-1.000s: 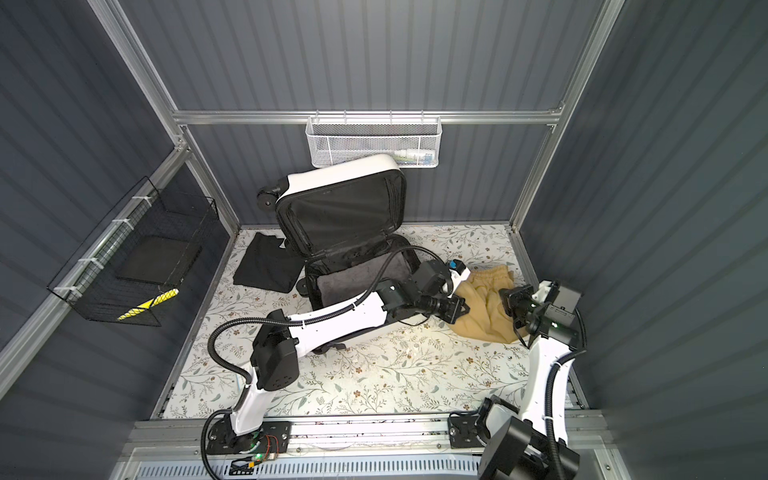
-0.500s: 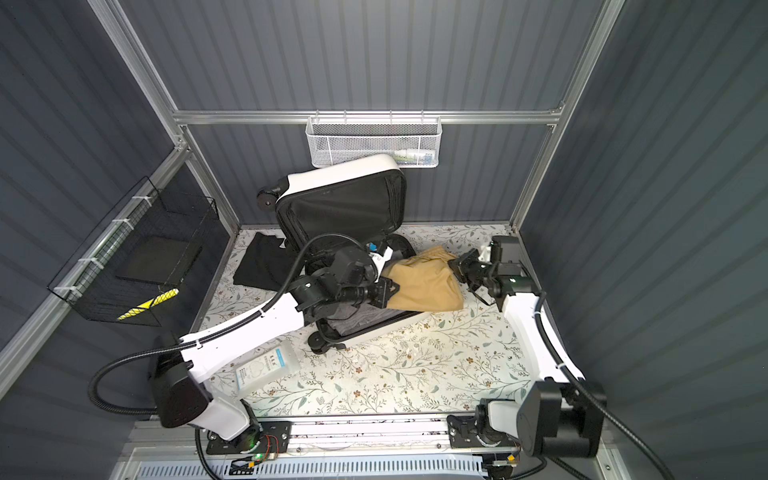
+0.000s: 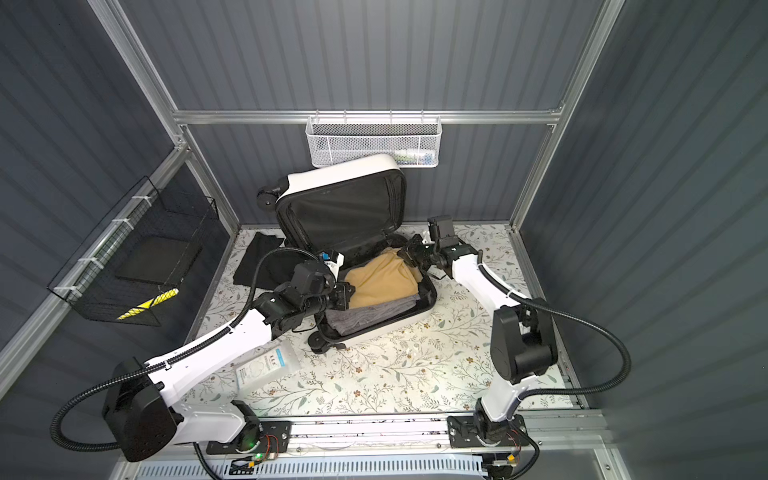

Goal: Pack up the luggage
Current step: 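Carry the tan trousers with both grippers and lower them onto the grey towel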

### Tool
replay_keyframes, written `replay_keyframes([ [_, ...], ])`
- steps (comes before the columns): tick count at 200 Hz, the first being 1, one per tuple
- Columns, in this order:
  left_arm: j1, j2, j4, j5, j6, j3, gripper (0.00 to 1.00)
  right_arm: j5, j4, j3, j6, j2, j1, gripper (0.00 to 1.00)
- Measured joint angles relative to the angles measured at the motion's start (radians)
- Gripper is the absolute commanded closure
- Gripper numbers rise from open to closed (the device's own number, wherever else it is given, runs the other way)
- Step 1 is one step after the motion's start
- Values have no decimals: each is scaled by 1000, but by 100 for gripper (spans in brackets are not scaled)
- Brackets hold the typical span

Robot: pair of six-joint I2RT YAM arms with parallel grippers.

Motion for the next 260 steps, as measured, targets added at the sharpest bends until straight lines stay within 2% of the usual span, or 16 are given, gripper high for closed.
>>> replay_keyframes([
  [69, 145, 61, -39, 76, 74, 255, 100, 0, -16, 354, -9, 141, 13, 100],
  [91, 177, 80, -43, 99, 95, 277, 100, -5, 4, 396, -17, 180, 19, 100],
  [116, 186, 92, -28, 118, 100, 230, 100, -22, 50, 343, -20, 214, 21, 100],
  [156, 186, 92, 19, 167, 79, 51, 100, -61, 116, 119, -20, 228, 23, 100],
  [186, 186, 61, 60, 222, 34, -45, 100, -79, 138, 14, -24, 209, 25, 100],
  [243, 175, -21, 171, 279, -70, -164, 100, -79, 152, -47, -42, 89, 23, 98],
  [255, 163, -19, 185, 280, -82, -181, 100, -79, 148, -49, -47, 80, 21, 95],
  [260, 157, -18, 190, 280, -89, -187, 97, -78, 144, -49, -48, 78, 20, 92],
])
